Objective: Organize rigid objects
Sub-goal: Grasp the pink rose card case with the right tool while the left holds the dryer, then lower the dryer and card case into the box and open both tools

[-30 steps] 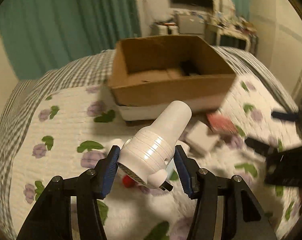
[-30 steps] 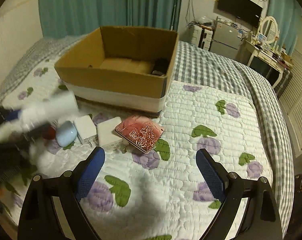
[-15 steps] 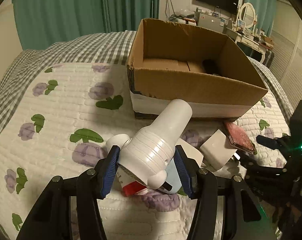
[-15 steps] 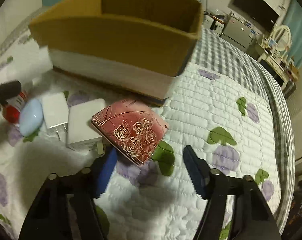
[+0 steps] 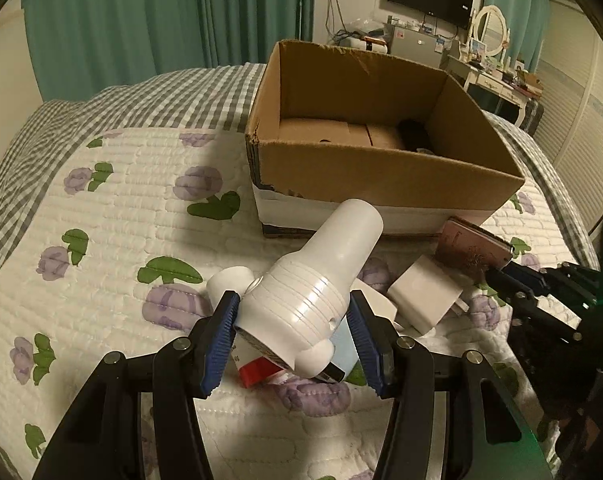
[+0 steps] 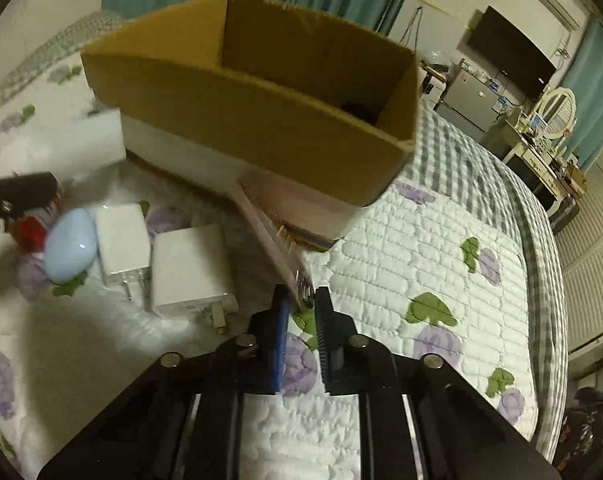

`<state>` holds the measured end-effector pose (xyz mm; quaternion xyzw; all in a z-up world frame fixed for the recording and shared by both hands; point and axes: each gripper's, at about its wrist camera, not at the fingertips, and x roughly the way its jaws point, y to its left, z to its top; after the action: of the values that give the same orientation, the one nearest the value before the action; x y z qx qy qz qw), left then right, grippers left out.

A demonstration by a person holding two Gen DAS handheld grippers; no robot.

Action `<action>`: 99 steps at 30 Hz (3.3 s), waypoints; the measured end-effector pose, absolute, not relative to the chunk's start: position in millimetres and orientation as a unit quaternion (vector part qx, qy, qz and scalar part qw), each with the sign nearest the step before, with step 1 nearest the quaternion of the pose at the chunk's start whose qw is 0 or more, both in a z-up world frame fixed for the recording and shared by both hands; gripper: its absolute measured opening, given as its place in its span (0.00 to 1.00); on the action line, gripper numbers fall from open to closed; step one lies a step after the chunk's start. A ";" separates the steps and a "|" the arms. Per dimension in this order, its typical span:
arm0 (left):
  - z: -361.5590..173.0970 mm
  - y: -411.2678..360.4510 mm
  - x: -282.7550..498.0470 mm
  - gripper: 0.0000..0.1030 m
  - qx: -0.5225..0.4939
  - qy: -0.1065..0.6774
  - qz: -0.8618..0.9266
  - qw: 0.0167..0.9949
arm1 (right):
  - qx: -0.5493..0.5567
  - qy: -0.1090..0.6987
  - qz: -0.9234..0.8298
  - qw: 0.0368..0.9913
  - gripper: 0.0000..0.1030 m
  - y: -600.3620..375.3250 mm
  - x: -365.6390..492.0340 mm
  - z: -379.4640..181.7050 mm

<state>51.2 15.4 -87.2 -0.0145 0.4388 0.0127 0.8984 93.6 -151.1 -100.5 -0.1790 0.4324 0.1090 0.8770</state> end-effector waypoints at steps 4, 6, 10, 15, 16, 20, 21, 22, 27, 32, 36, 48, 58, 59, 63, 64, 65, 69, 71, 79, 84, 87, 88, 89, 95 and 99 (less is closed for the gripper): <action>-74.6 13.9 44.3 0.54 -0.022 0.430 0.008 0.902 | -0.146 0.427 0.118 0.885 0.08 -157.8 79.6 -80.3; -64.0 12.7 37.8 0.54 -0.025 0.422 0.004 0.906 | -0.131 0.416 0.124 0.891 0.00 -161.7 74.3 -67.2; -45.5 8.1 28.0 0.54 -0.027 0.408 -0.010 0.913 | -0.107 0.403 0.136 0.899 0.00 -165.8 63.3 -39.4; -36.2 3.8 16.9 0.54 -0.025 0.400 -0.017 0.916 | -0.074 0.428 0.148 0.888 0.00 -173.2 53.3 -38.5; -36.3 3.8 15.5 0.54 -0.023 0.400 -0.017 0.916 | -0.059 0.432 0.140 0.889 0.00 -178.7 53.9 -41.7; -44.4 7.4 17.5 0.54 -0.026 0.408 -0.010 0.913 | -0.010 0.467 0.114 0.877 0.28 -198.9 67.0 -66.6; -48.5 8.2 20.8 0.54 -0.025 0.411 -0.007 0.911 | -0.009 0.467 0.107 0.878 0.45 -200.7 69.1 -70.8; -52.0 8.7 23.3 0.54 -0.025 0.414 -0.004 0.910 | -0.010 0.467 0.099 0.879 0.50 -203.6 72.3 -76.0; -77.1 15.0 42.8 0.54 -0.030 0.434 0.012 0.900 | -0.013 0.489 0.099 0.866 0.55 -200.5 101.5 -103.9; -96.1 23.6 59.5 0.54 -0.039 0.450 0.023 0.892 | -0.022 0.506 0.101 0.856 0.63 -193.4 129.4 -128.3; -101.9 22.8 63.9 0.54 -0.038 0.450 0.025 0.892 | -0.012 0.512 0.104 0.853 0.68 -190.2 144.5 -137.1; -95.5 18.2 56.7 0.53 -0.043 0.451 0.022 0.891 | -0.063 0.486 0.088 0.867 0.67 -187.9 120.2 -119.6; -48.6 9.5 30.4 0.53 -0.054 0.420 -0.003 0.906 | -0.055 0.429 0.103 0.896 0.66 -187.9 72.9 -37.6; -41.8 9.0 29.5 0.53 -0.054 0.415 -0.006 0.908 | -0.054 0.418 0.105 0.901 0.66 -188.4 71.3 -25.0; -9.7 8.5 31.7 0.53 -0.055 0.387 -0.013 0.920 | -0.054 0.382 0.117 0.915 0.66 -177.8 67.0 21.9; -5.3 8.4 34.2 0.53 -0.055 0.384 -0.013 0.922 | -0.055 0.375 0.121 0.917 0.66 -175.4 70.3 30.9; 0.4 8.8 39.0 0.53 -0.056 0.379 -0.014 0.923 | -0.057 0.367 0.125 0.920 0.66 -173.4 75.2 42.4; 18.3 9.2 73.9 0.53 -0.053 0.367 -0.021 0.929 | -0.057 0.340 0.132 0.929 0.66 -162.2 94.9 73.8; 21.0 7.8 99.9 0.53 -0.043 0.365 -0.021 0.930 | -0.054 0.333 0.139 0.931 0.66 -157.1 115.7 80.0; -13.9 -2.9 186.0 0.52 -0.018 0.393 -0.026 0.919 | -0.037 0.358 0.137 0.923 0.66 -150.4 207.7 35.2; -39.2 -9.7 207.9 0.53 -0.014 0.403 -0.042 0.914 | -0.022 0.369 0.140 0.919 0.67 -158.6 233.9 4.5; -41.3 -11.9 206.7 0.55 -0.014 0.396 -0.044 0.917 | -0.010 0.356 0.141 0.924 0.67 -164.3 234.2 -0.4; -39.9 -12.5 205.1 0.56 -0.013 0.392 -0.043 0.919 | -0.004 0.346 0.144 0.927 0.68 -168.7 231.4 1.9; -37.5 -13.3 202.9 0.60 -0.010 0.389 -0.040 0.920 | -0.002 0.342 0.143 0.929 0.70 -169.8 228.8 3.8; -8.3 -16.4 170.7 0.66 -0.002 0.375 -0.034 0.926 | -0.002 0.323 0.124 0.938 0.84 -186.9 192.8 33.4; 22.5 -15.7 132.5 0.69 0.010 0.355 -0.035 0.934 | -0.020 0.320 0.118 0.940 0.85 -194.5 157.4 61.1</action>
<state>132.5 -15.7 22.5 0.0104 0.3546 -0.0352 0.9343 157.4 -194.5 61.1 -0.0205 0.3201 0.1177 0.9398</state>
